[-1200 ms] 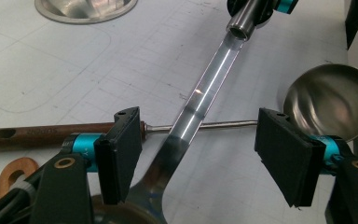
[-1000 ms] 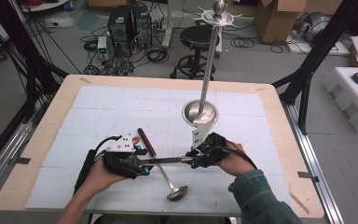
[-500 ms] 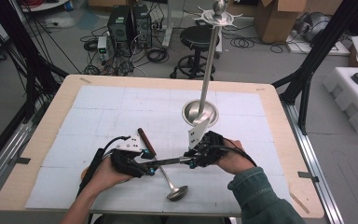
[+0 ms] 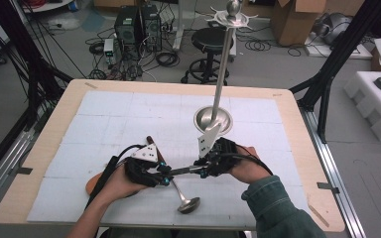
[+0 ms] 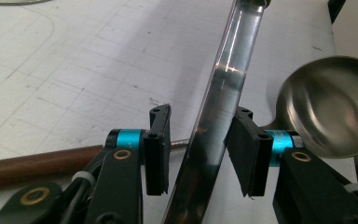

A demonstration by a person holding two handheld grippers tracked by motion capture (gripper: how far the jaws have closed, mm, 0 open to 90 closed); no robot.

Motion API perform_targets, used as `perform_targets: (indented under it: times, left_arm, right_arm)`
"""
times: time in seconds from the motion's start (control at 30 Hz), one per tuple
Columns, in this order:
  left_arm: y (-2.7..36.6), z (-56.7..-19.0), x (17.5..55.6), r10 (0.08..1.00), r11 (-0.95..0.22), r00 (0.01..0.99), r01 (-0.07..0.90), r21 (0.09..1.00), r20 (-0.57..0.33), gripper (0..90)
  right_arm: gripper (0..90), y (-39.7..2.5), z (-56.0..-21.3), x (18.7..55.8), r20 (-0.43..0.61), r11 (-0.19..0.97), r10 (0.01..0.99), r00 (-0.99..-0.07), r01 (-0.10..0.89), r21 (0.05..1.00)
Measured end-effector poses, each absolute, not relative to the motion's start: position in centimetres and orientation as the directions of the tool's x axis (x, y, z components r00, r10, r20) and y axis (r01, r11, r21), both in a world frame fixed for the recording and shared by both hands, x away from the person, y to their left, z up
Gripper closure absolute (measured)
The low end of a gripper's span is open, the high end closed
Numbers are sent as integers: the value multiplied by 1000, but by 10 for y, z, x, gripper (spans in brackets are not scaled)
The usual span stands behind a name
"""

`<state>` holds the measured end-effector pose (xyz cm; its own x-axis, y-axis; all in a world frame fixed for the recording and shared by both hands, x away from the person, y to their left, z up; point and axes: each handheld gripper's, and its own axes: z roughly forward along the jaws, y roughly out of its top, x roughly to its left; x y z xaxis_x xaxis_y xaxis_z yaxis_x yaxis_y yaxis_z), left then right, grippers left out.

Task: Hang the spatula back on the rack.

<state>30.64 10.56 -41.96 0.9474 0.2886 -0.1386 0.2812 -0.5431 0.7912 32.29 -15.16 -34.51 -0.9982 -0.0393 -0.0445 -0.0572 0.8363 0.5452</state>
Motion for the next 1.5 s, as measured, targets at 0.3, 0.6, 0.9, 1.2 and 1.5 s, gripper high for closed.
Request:
perform_targets:
  times: [0.3,0.6,0.9,1.2,1.5]
  left_arm:
    - [105,-417,308,268,-538,953,269,799,-141,670]
    - [108,-412,307,254,-527,959,246,814,-125,683]
    - [109,-409,306,244,-531,964,227,816,-110,705]
    - [109,-406,305,226,-538,969,209,817,-99,733]
    - [111,-403,304,216,-533,972,201,822,-98,749]
  right_arm:
    - [692,-152,-343,325,-43,826,-35,-998,-53,561]
    - [693,-152,-334,328,-25,812,-32,-999,-41,582]
    - [674,-153,-330,330,-25,798,-11,-1000,-23,602]
    - [658,-160,-323,332,-29,798,18,-999,-3,603]
    - [599,-171,-321,335,-29,774,66,-997,33,632]
